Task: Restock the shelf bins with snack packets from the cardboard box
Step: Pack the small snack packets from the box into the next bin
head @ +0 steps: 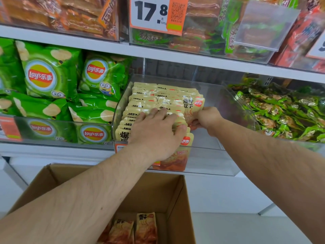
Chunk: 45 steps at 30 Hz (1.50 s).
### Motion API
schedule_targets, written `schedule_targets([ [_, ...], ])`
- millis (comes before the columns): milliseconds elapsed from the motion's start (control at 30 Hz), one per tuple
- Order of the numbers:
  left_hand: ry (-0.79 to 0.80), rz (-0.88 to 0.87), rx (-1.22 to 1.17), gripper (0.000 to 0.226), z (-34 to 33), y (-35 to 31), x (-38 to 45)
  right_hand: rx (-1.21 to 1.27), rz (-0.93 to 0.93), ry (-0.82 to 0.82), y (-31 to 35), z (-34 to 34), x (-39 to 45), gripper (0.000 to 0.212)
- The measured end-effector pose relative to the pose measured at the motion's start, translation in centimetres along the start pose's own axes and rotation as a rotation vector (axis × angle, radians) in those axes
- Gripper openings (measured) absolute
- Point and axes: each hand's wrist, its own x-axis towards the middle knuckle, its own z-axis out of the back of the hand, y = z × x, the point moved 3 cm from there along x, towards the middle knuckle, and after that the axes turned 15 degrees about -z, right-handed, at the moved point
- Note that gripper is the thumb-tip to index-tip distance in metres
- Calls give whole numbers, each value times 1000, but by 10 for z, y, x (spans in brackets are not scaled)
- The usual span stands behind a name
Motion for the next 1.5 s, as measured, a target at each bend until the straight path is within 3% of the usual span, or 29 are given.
schedule_targets([
  [200, 2, 4, 6, 60, 1, 0, 0, -125, 27, 63, 1, -6, -4, 25],
  [500, -10, -6, -5, 60, 3, 0, 1, -205, 60, 117, 5, -3, -15, 19],
  [600, 22, -10, -24, 61, 7, 0, 2, -293, 4, 97, 8, 5, -32, 14],
  [667, 16, -22, -84, 62, 16, -2, -1, -404, 13, -3, 14, 13, -45, 4],
  [767, -158, -73, -108, 58, 39, -4, -18, -561, 162, -219, 28, 23, -77, 18],
  [800, -227, -96, -83, 54, 45, -5, -28, -580, 232, -281, 31, 24, -94, 13],
  [833, -277, -116, -67, 51, 51, -6, -41, -572, 317, -328, 32, 24, -113, 5],
  [900, -309, -139, -74, 44, 56, -5, -70, -476, 527, -411, 28, 18, -152, 24],
  [933, -305, -141, -85, 42, 56, -2, -85, -414, 687, -429, 25, 10, -175, 23],
  [1000, -265, -136, -81, 40, 53, 7, -115, -301, 979, -340, 17, -13, -220, 14],
  [1100, -117, -83, -58, 38, 42, 30, -156, -289, 1118, -92, -2, -66, -257, 9],
  [1267, 171, 213, -177, 31, 17, 98, -214, -430, 999, 163, -52, -158, -247, 11],
  [1500, 268, 399, -331, 32, -15, 152, -235, -668, 515, 329, -140, -255, -195, 14],
])
